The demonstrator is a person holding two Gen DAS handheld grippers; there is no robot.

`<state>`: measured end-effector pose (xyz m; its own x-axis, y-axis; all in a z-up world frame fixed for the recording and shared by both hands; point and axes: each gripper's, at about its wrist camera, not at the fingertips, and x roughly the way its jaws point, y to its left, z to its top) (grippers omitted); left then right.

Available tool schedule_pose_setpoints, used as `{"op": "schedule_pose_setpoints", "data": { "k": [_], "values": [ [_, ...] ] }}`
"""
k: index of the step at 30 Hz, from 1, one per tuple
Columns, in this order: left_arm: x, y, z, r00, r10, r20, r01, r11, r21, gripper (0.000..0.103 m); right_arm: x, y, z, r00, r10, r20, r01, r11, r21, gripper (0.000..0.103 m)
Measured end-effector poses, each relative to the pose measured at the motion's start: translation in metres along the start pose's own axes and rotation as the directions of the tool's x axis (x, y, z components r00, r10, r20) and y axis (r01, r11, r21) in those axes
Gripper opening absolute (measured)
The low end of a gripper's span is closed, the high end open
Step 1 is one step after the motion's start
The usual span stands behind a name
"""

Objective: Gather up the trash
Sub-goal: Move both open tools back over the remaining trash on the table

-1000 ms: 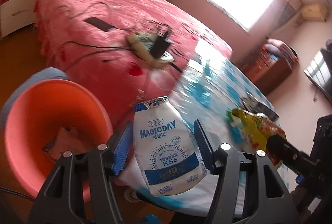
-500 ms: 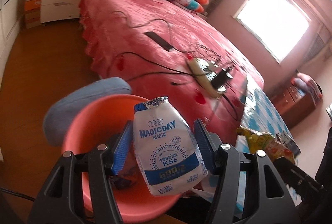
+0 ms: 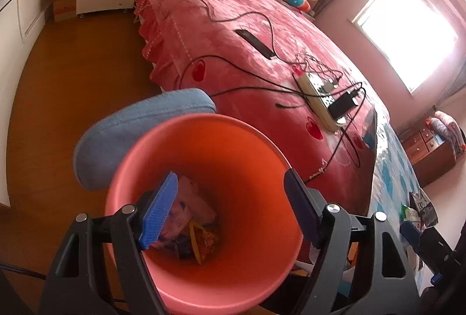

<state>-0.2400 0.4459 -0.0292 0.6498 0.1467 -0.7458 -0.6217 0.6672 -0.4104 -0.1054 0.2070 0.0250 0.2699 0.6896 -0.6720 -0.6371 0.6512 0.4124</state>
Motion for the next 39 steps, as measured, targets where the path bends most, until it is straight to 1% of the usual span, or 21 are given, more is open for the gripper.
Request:
{"op": "schedule_pose_setpoints", "data": {
  "k": [2, 4, 7, 10, 15, 21, 26, 31, 34, 39],
  "values": [
    [0.000, -0.005, -0.003, 1.000, -0.011, -0.005, 0.011, 1.000, 0.012, 0.076, -0.007, -0.008, -0.002, 1.000, -0.024, 0.019, 0.023, 1.000, 0.016, 0.089],
    [-0.002, -0.011, -0.006, 1.000, -0.020, -0.009, 0.021, 0.999, 0.030, 0.077, -0.013, -0.016, -0.004, 0.998, -0.056, 0.032, 0.055, 0.998, 0.026, 0.093],
    [-0.003, -0.022, -0.011, 0.999, -0.038, -0.018, 0.039, 0.998, 0.054, 0.078, -0.021, -0.023, -0.005, 0.994, -0.102, 0.045, 0.101, 0.995, 0.025, 0.093],
    [-0.006, -0.036, -0.016, 0.998, -0.057, -0.028, 0.059, 0.995, 0.085, 0.079, -0.030, -0.030, -0.010, 0.985, -0.161, 0.063, 0.161, 0.987, 0.017, 0.093],
    [-0.012, -0.058, -0.022, 0.996, -0.080, -0.039, 0.084, 0.988, 0.132, 0.081, -0.046, -0.039, -0.014, 0.970, -0.220, 0.101, 0.220, 0.975, 0.002, 0.093],
    [-0.017, -0.084, -0.028, 0.993, -0.103, -0.060, 0.112, 0.977, 0.180, 0.081, -0.068, -0.052, -0.018, 0.954, -0.261, 0.148, 0.263, 0.965, 0.006, 0.093],
    [-0.021, -0.106, -0.036, 0.990, -0.119, -0.071, 0.132, 0.966, 0.220, 0.082, -0.080, -0.059, -0.017, 0.933, -0.306, 0.187, 0.311, 0.950, 0.005, 0.093],
    [-0.022, -0.127, -0.045, 0.987, -0.131, -0.089, 0.150, 0.955, 0.258, 0.082, -0.096, -0.076, -0.018, 0.915, -0.342, 0.213, 0.342, 0.939, 0.036, 0.093],
    [-0.023, -0.143, -0.053, 0.985, -0.140, -0.104, 0.165, 0.943, 0.289, 0.082, -0.106, -0.085, -0.020, 0.904, -0.362, 0.228, 0.360, 0.932, 0.052, 0.093],
    [-0.024, -0.167, -0.064, 0.980, -0.155, -0.126, 0.188, 0.925, 0.329, 0.082, -0.123, -0.103, -0.024, 0.875, -0.414, 0.250, 0.407, 0.910, 0.083, 0.093]
  ]
}}
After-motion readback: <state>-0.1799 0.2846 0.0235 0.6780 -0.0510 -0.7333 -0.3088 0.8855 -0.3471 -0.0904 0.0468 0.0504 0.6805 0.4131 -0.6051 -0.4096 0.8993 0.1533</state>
